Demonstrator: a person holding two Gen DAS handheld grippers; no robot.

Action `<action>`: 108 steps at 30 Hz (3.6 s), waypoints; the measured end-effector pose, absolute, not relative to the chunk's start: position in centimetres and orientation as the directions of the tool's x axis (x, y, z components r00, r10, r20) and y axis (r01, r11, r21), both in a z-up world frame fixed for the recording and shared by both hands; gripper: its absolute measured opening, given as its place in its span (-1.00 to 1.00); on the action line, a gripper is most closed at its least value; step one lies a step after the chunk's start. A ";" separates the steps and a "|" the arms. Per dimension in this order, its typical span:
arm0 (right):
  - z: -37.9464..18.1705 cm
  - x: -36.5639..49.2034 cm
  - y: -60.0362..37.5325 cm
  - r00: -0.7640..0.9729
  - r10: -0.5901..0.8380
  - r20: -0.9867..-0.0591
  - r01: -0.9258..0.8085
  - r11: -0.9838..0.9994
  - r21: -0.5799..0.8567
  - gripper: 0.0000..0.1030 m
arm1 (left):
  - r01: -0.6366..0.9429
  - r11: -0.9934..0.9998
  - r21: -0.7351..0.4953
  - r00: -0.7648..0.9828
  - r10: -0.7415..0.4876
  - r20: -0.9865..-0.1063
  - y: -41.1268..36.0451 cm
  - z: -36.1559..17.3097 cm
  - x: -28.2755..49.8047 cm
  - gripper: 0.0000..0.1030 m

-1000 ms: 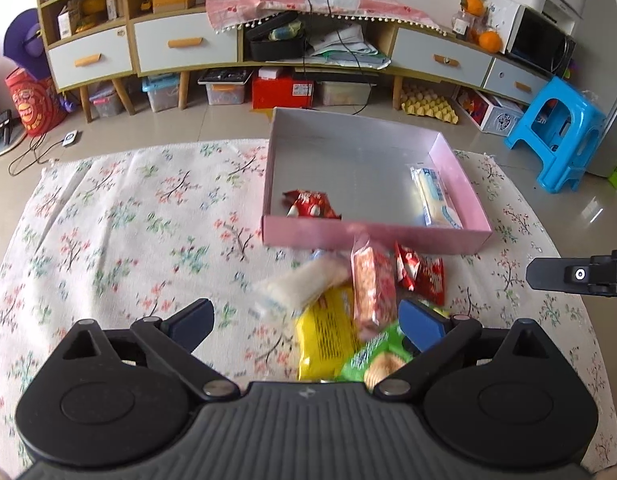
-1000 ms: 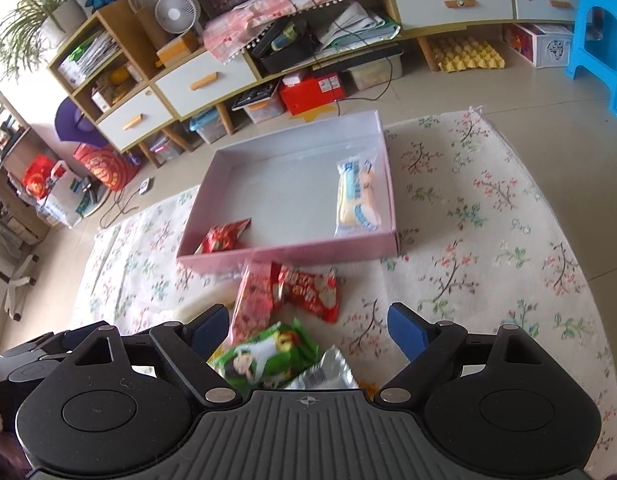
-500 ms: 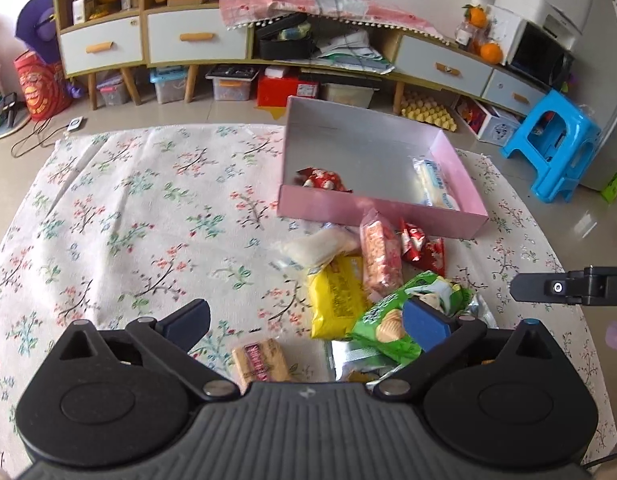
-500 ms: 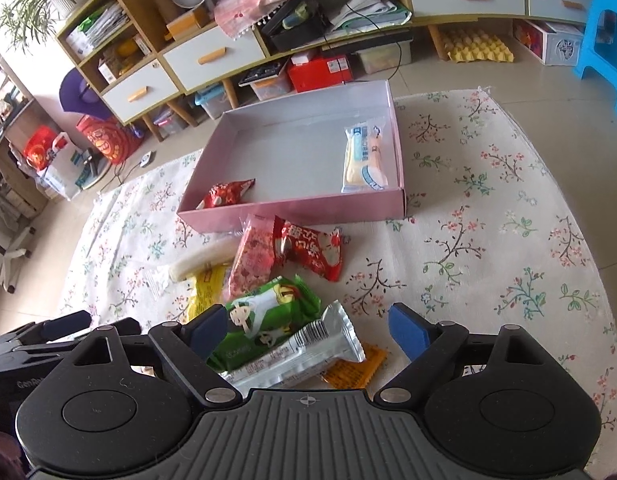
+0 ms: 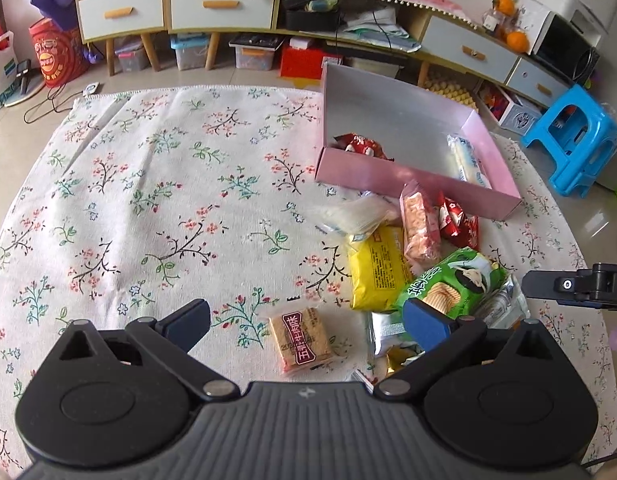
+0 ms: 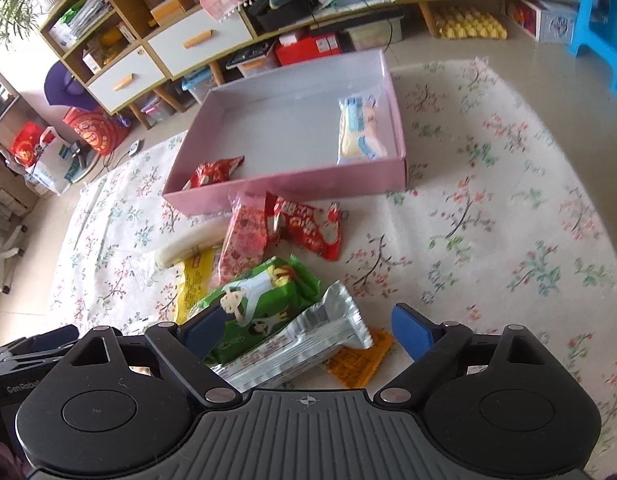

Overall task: Organize snacks
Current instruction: 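Grasp the brown cake packet with left tool while right tool grasps green chip bag, then lift both packets and carry them over the pink box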

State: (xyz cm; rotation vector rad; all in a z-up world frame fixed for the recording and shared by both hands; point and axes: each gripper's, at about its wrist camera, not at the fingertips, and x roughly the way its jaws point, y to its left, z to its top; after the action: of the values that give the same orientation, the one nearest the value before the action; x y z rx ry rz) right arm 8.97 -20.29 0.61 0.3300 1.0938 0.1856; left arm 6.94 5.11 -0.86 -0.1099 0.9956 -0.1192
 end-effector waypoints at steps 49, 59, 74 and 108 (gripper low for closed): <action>-3.0 10.3 -15.3 0.409 0.315 -0.856 0.128 0.909 0.396 0.06 | -0.094 0.971 -0.220 0.443 -0.157 -0.883 6.1 -5.0 8.3 -0.35; -1.7 9.7 -17.1 0.421 0.377 -0.825 0.141 0.872 0.469 -0.04 | -0.097 0.964 -0.247 0.459 -0.177 -0.871 6.2 -4.2 8.1 -0.35; -0.4 9.4 -19.1 0.444 0.441 -0.780 0.161 0.817 0.554 -0.13 | -0.073 0.959 -0.275 0.472 -0.209 -0.856 6.0 -3.1 7.9 -0.35; 2.2 19.1 -22.8 0.599 0.373 -0.708 0.228 0.769 0.598 -0.13 | -0.065 0.859 -0.508 0.491 -0.415 -0.766 6.2 -1.3 9.9 -0.35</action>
State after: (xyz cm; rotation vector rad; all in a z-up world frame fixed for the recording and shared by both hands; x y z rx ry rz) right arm 19.10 -22.79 2.24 0.7164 0.9458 0.0926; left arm 9.91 6.19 -1.26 -0.5167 1.0472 -0.2245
